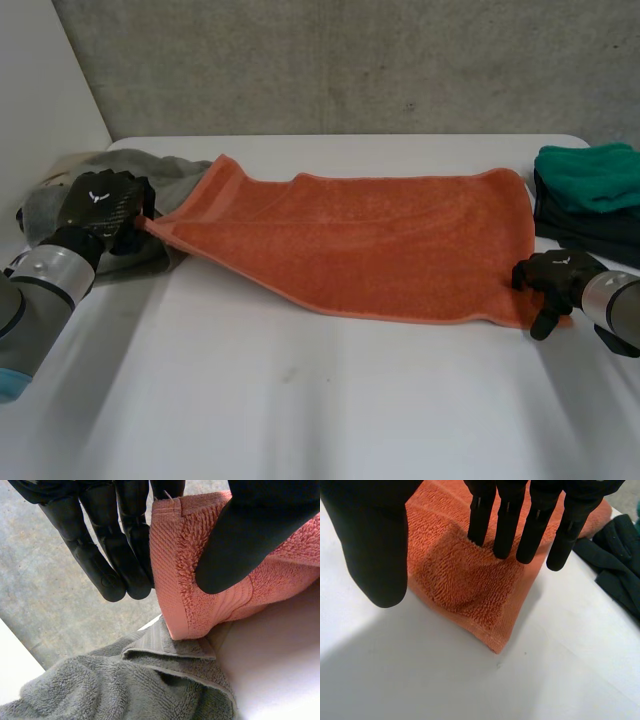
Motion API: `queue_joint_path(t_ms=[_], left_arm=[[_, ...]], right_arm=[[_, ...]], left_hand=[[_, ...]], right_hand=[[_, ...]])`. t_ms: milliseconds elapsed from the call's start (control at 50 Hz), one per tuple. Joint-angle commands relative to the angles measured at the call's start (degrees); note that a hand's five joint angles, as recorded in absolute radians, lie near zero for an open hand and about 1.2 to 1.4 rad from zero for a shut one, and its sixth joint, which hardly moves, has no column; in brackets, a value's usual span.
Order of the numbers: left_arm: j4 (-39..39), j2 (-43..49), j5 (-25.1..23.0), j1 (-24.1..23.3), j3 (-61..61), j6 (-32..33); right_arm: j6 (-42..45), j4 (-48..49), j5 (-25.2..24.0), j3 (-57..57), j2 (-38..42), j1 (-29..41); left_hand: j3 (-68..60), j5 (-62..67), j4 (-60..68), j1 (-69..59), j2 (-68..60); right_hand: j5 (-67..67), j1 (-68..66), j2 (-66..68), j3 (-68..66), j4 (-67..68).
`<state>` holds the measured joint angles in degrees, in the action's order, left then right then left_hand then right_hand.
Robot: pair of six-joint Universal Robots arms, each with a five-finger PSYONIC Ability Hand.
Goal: Fold the laundry.
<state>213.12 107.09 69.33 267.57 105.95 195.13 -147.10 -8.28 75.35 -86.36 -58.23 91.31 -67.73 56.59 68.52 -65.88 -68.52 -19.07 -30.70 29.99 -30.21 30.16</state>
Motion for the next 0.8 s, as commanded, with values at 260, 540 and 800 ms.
queue_joint_path(t_ms=[260,540,800], left_arm=[[0.01,0.58,0.28,-1.44,-0.92,-0.02],[-0.51,0.31,0.28,-1.00,-0.92,-0.37],[-14.55,-5.92,0.28,-0.91,1.71,7.79]], right_arm=[[0.77,12.49,-0.47,-1.61,3.39,0.18],[-0.11,18.38,1.11,1.72,5.15,1.68],[2.78,11.02,4.27,-0.73,-4.24,1.94]], left_hand=[[-12.27,13.41,11.48,-14.12,-11.48],[-12.27,13.41,11.48,-14.12,-11.48],[-12.27,13.41,11.48,-14.12,-11.48]], right_hand=[[-17.26,-15.63,16.34,-16.12,16.17],[-22.98,-21.36,22.06,-21.84,21.90],[-50.93,-49.30,50.01,-49.79,49.84]])
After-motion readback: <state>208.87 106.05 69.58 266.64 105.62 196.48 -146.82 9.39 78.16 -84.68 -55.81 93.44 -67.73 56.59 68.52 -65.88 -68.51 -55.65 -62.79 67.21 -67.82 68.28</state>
